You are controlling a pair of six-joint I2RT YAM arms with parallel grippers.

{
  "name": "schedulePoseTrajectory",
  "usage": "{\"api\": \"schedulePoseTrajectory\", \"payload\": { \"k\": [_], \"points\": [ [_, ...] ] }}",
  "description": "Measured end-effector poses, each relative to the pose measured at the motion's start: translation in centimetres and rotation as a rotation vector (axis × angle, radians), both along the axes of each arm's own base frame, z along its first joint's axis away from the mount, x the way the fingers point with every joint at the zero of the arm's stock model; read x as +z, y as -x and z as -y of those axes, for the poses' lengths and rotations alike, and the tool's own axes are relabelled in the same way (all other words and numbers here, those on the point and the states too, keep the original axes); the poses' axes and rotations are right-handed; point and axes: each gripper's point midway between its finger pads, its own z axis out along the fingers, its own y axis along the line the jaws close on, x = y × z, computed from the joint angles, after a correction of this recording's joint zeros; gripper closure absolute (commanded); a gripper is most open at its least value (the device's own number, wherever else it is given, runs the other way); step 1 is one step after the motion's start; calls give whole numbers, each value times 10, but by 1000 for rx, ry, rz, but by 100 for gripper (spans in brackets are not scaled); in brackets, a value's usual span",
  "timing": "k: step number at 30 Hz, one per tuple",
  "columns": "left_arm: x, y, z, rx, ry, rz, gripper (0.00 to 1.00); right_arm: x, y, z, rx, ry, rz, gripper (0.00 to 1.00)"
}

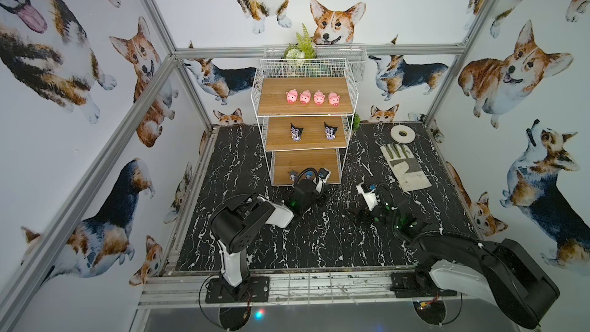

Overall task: Organize plastic toys on shelves
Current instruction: Place the plastic toy on the shelf.

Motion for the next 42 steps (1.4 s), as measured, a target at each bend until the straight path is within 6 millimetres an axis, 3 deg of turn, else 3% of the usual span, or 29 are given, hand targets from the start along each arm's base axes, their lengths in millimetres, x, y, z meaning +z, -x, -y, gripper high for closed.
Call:
{"api": "schedulePoseTrajectory", "payload": {
  "k": [5, 11, 18, 24, 42],
  "points": [
    [10, -17, 2, 56, 14, 37, 72, -1, 0, 1, 1, 4, 4, 11],
    [1, -29, 0, 91, 8, 26, 71, 1, 1, 1, 2, 1, 11, 11],
    [8, -44, 2, 110, 24, 32, 71, 4, 1, 1, 4, -6, 20, 11],
    [-5, -45, 2, 117, -2, -9, 71, 3, 1, 0, 6, -5, 17, 11],
    [-9, -58, 6, 157, 3, -24, 67, 3, 2, 0, 7, -5, 16, 11]
  ]
}}
